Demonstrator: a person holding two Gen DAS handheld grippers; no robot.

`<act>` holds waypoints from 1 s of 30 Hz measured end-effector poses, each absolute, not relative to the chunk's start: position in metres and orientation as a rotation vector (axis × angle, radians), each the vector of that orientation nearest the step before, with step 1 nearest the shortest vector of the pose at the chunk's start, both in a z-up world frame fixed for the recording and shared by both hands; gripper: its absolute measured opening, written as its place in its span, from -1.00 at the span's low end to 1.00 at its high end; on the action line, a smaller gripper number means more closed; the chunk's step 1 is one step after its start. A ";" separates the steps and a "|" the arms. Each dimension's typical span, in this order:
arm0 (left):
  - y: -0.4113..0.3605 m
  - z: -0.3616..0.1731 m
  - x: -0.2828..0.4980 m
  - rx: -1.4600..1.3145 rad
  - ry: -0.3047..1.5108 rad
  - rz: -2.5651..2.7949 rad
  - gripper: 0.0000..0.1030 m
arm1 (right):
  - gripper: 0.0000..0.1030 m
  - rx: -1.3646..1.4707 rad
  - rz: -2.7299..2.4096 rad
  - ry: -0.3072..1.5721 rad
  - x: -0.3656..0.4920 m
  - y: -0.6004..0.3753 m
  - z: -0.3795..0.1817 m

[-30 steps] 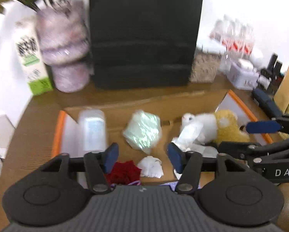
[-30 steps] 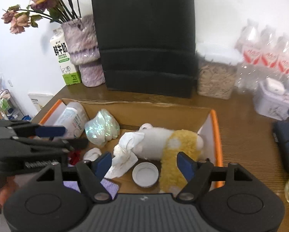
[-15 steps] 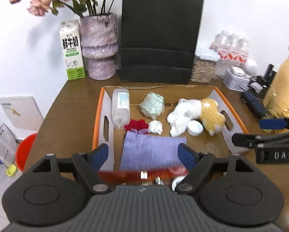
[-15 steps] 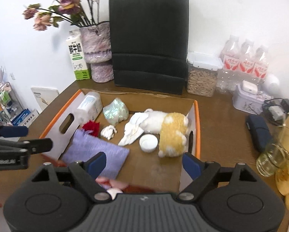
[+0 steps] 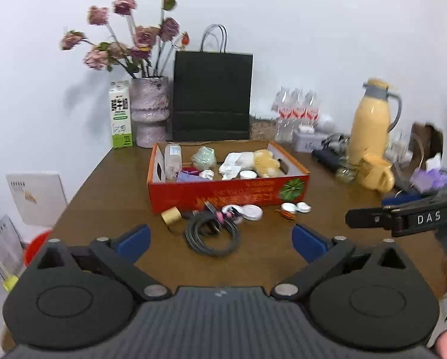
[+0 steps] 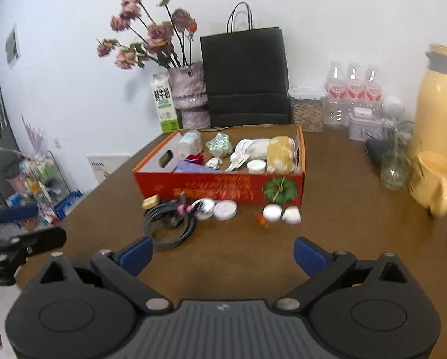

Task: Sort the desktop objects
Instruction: 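Withdraw both tools from the box and approach the black cable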

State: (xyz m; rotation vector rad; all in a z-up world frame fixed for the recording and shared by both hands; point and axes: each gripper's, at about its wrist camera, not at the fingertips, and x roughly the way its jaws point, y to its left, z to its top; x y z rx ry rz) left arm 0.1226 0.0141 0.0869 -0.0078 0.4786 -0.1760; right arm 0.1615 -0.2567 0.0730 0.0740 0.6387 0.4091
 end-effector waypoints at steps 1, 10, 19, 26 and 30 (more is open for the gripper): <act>0.013 0.084 0.112 -0.024 0.481 -0.167 1.00 | 0.98 0.074 0.400 0.634 0.148 -0.259 0.070; 0.015 0.039 0.051 -0.044 0.587 -0.135 1.00 | 0.99 -0.011 0.359 0.500 0.034 -0.255 0.028; -0.008 0.037 0.045 0.019 0.573 -0.228 1.00 | 0.99 0.036 0.375 0.562 0.038 -0.258 0.013; -0.012 0.020 0.049 0.033 0.630 -0.247 1.00 | 0.99 0.059 0.359 0.590 0.049 -0.258 0.002; -0.013 0.014 0.049 0.041 0.625 -0.255 1.00 | 0.99 0.069 0.349 0.595 0.054 -0.257 -0.001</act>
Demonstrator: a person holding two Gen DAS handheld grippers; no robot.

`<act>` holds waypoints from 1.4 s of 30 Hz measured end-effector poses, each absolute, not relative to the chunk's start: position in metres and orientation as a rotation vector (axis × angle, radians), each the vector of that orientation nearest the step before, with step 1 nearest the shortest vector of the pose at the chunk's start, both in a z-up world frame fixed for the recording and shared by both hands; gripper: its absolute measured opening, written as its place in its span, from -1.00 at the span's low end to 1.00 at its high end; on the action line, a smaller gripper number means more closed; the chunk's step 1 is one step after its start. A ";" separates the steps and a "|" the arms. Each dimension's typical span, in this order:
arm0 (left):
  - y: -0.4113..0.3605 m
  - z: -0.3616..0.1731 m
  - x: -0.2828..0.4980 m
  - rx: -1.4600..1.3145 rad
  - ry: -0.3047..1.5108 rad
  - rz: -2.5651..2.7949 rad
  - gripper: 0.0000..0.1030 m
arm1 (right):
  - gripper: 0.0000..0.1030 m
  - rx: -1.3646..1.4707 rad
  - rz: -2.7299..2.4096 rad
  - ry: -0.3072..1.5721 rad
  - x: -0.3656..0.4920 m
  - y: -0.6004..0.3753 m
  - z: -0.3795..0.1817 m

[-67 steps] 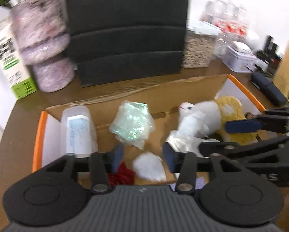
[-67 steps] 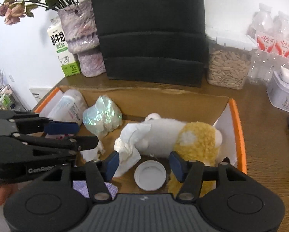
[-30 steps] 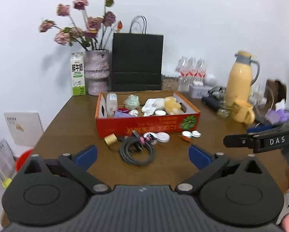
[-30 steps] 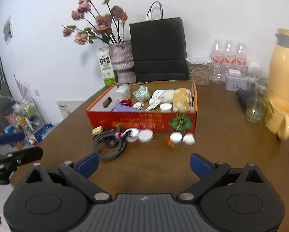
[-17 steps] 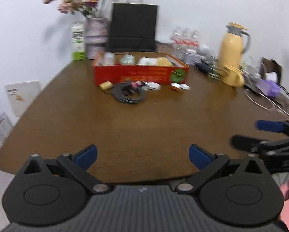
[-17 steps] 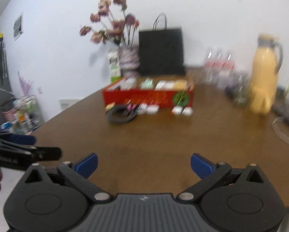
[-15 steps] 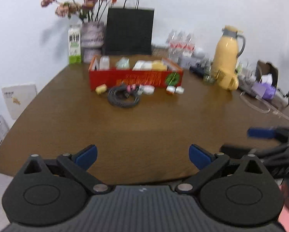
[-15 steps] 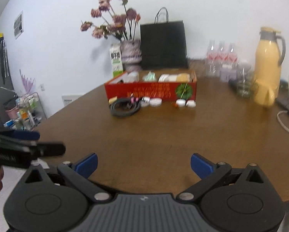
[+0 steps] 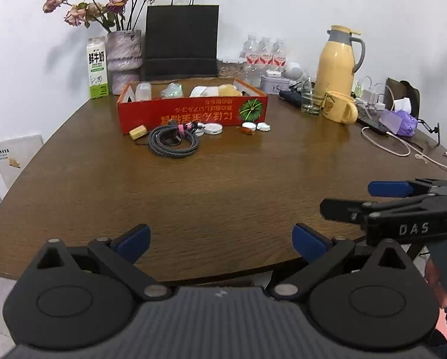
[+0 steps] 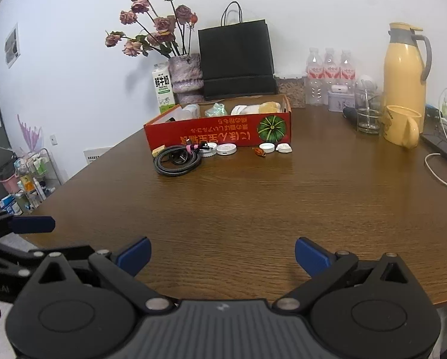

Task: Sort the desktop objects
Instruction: 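Withdraw both tools from the box and approach the black cable, then grasp the black cable with the left tool while the right tool grasps it too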

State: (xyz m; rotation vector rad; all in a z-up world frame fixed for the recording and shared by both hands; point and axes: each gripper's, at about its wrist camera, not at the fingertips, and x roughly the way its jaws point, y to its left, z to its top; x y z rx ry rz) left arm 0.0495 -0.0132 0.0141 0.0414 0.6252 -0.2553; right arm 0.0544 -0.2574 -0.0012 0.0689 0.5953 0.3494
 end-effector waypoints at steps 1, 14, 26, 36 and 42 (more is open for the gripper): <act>-0.012 0.012 0.052 0.035 0.637 -0.248 1.00 | 0.99 0.068 0.349 0.600 0.056 -0.257 -0.002; 0.017 -0.006 0.084 -0.080 0.715 -0.154 1.00 | 0.99 0.045 0.354 0.654 0.081 -0.240 -0.016; 0.030 0.009 0.170 -0.013 0.653 -0.196 0.97 | 0.36 -0.022 0.354 0.669 0.152 -0.229 -0.017; 0.024 0.006 0.285 0.144 0.659 -0.242 0.19 | 0.00 -0.077 0.347 0.615 0.239 -0.229 -0.007; 0.019 -0.010 0.332 0.183 0.715 -0.295 -0.07 | -0.33 -0.067 0.363 0.631 0.301 -0.218 -0.013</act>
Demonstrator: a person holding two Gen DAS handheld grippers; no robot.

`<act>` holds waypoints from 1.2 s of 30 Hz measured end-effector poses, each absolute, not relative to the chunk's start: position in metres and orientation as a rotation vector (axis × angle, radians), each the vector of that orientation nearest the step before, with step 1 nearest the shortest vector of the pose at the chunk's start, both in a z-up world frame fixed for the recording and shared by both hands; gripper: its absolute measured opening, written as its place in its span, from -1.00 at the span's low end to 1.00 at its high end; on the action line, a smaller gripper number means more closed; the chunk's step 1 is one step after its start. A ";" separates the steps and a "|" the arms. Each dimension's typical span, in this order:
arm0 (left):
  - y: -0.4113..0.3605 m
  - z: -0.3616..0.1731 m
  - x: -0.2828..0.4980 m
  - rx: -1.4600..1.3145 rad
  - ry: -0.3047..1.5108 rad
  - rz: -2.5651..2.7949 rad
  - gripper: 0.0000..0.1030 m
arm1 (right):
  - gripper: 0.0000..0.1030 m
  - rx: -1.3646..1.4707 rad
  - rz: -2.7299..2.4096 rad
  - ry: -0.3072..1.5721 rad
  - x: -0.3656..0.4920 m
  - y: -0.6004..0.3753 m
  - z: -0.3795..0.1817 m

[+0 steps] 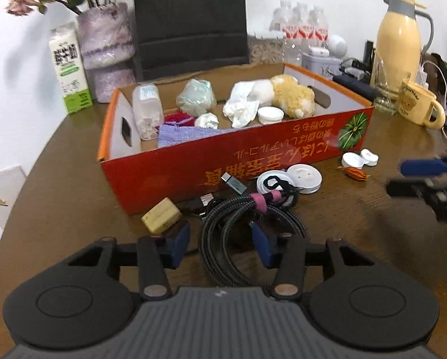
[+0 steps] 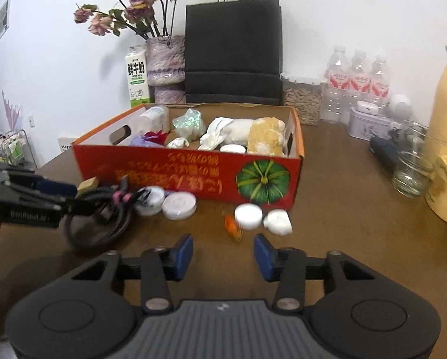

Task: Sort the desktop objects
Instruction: 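Grasp the black cable with the left tool while the right tool grasps it too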

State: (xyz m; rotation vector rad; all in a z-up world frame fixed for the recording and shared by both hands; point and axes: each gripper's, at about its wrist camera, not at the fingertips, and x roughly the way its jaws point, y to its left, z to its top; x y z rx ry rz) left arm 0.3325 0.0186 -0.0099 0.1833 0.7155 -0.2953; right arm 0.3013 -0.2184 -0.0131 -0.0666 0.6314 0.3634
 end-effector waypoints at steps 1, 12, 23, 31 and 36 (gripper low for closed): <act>0.018 -0.012 0.336 0.190 0.714 -0.319 -0.07 | -0.34 -0.065 0.372 0.636 0.308 -0.215 -0.014; 0.009 0.000 0.312 0.274 0.620 -0.408 -0.64 | -0.34 -0.037 0.457 0.677 0.310 -0.187 -0.037; 0.076 0.033 0.256 -0.018 0.516 -0.260 -0.87 | -0.33 -0.019 0.663 0.624 0.309 -0.140 -0.023; 0.103 0.000 0.249 -0.055 0.688 -0.201 -0.81 | -0.24 -0.096 0.655 0.667 0.334 -0.093 -0.030; 0.107 -0.016 0.251 -0.120 0.723 -0.225 -0.01 | -0.27 -0.068 0.657 0.687 0.332 -0.102 -0.036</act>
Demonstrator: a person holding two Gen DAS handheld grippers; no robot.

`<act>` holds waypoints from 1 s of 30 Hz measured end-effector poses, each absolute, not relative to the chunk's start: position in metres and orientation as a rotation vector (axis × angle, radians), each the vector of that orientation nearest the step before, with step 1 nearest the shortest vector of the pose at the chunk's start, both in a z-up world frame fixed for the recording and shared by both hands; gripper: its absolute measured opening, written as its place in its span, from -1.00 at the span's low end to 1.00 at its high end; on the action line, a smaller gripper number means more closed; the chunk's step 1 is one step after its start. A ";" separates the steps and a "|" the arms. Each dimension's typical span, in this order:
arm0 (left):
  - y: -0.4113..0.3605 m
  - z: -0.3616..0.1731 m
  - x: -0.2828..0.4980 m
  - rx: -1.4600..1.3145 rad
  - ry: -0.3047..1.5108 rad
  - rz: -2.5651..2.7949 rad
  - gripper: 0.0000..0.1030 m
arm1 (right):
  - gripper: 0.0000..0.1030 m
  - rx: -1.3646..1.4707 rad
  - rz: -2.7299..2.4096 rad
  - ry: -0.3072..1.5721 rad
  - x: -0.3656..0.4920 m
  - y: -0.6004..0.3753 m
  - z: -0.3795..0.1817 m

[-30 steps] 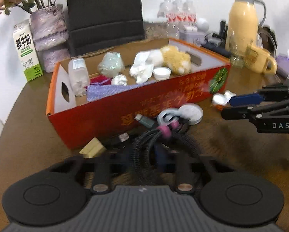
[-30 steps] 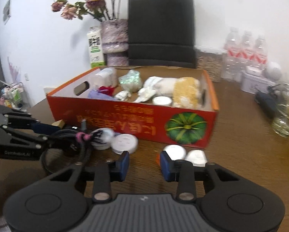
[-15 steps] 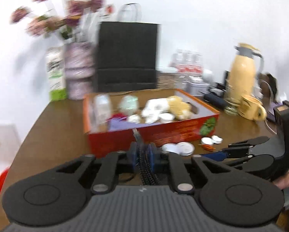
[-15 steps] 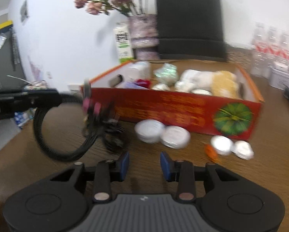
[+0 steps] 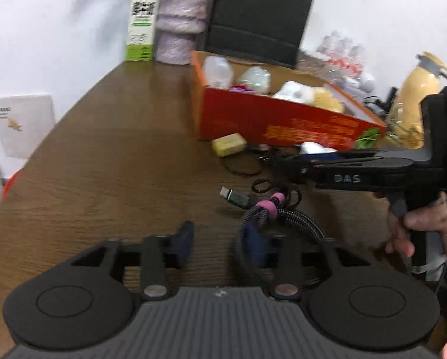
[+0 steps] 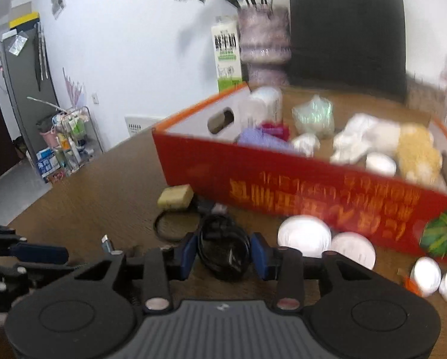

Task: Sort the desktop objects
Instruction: 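Grasp the black cable with the left tool while the right tool grasps it too, then lift the black cable with both tools toward the red box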

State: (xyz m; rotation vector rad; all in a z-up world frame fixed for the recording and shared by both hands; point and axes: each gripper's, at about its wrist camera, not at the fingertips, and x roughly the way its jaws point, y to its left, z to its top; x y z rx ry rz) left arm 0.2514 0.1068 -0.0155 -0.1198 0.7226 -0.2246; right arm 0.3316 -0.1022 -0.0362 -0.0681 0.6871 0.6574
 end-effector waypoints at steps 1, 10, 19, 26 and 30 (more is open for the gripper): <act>0.102 -0.015 0.249 -0.115 0.706 -0.248 0.25 | -0.28 -0.073 0.651 0.684 0.329 -0.104 -0.036; 0.066 -0.011 0.245 -0.115 0.704 -0.362 0.72 | -0.31 0.003 0.485 0.678 0.278 -0.173 -0.027; -0.011 -0.018 0.259 -0.024 0.672 -0.111 1.00 | -0.30 0.090 0.440 0.692 0.246 -0.223 -0.032; -0.028 -0.034 0.257 0.032 0.708 -0.058 0.65 | -0.30 0.097 0.448 0.657 0.219 -0.242 -0.027; -0.020 -0.030 0.234 -0.049 0.700 -0.090 0.59 | -0.30 0.118 0.440 0.646 0.203 -0.251 -0.025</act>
